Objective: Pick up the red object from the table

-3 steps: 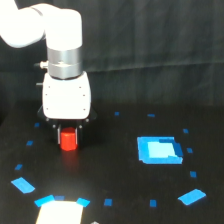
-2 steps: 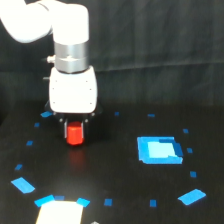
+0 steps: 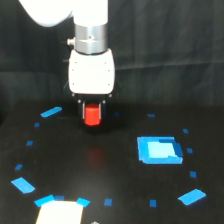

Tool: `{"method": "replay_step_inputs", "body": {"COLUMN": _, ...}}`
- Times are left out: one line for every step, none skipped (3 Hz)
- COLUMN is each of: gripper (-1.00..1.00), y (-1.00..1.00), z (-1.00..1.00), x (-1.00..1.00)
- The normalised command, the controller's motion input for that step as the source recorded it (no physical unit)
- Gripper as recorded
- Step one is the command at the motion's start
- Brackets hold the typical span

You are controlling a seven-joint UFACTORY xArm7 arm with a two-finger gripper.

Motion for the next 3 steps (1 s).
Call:
{"method": "replay_step_inputs", "body": {"gripper": -1.00, "y": 0.53, "z": 1.00, "x": -0.40}}
{"method": "replay_step_inputs", "body": {"gripper": 1.00, "y": 0.31, "z": -1.00, "x": -0.23}}
{"method": "replay_step_inputs", "body": {"gripper": 1.00, "y": -0.08, "z": -1.00, "x": -0.09}}
